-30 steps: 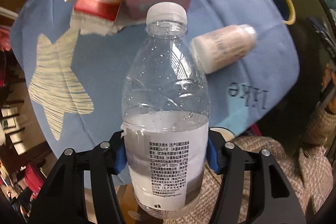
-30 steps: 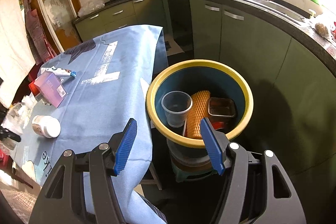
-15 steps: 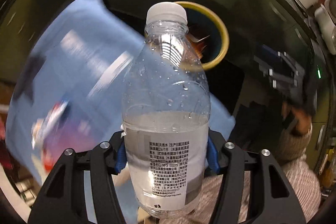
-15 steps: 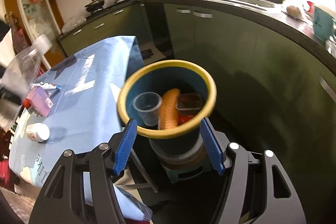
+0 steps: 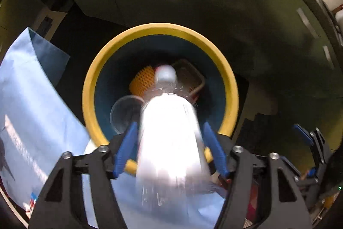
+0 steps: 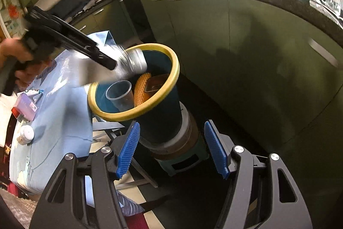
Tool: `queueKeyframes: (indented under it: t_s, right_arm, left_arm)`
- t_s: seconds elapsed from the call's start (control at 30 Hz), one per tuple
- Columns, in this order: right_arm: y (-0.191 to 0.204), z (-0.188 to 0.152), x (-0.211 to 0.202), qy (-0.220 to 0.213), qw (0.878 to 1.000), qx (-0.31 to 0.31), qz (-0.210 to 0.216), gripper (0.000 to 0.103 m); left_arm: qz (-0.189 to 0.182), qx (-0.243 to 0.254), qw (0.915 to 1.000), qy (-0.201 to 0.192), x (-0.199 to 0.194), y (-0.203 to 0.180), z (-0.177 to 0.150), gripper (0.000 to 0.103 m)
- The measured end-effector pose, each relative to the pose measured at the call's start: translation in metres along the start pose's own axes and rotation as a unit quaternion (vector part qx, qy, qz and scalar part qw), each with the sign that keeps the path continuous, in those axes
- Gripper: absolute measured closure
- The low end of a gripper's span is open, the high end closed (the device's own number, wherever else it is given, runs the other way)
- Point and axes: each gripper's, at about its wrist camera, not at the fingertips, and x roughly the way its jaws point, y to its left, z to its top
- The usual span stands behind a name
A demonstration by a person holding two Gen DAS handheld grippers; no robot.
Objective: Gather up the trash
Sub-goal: 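Carry the water bottle over the bin and open the left gripper, then grasp the white pill bottle with the right gripper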
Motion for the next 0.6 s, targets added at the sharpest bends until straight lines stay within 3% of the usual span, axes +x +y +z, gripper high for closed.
queueKeyframes:
  t_s: [0.13, 0.3, 0.5, 0.6]
  right_arm:
    - [-0.003, -0.003, 0.004, 0.003, 1.000, 0.003, 0.008, 0.041]
    - [-0.006, -0.004, 0.008, 0.004, 1.000, 0.005, 0.015, 0.041]
    - [0.014, 0.002, 0.005, 0.001, 0.999, -0.022, 0.029, 0.041]
    - [0.038, 0.008, 0.003, 0.003, 0.998, -0.054, 0.044, 0.041]
  left_arm:
    - [-0.003, -0.010, 0.9999, 0.003, 0.004, 0.006, 0.002, 0.037]
    - [-0.032, -0.005, 0.9987, -0.038, -0.046, 0.010, -0.026, 0.034]
    - [-0.054, -0.004, 0.9907, -0.125, -0.129, 0.023, -0.098, 0.029]
    - [-0.057, -0.019, 0.9846, -0.164, -0.158, 0.033, -0.152, 0.028]
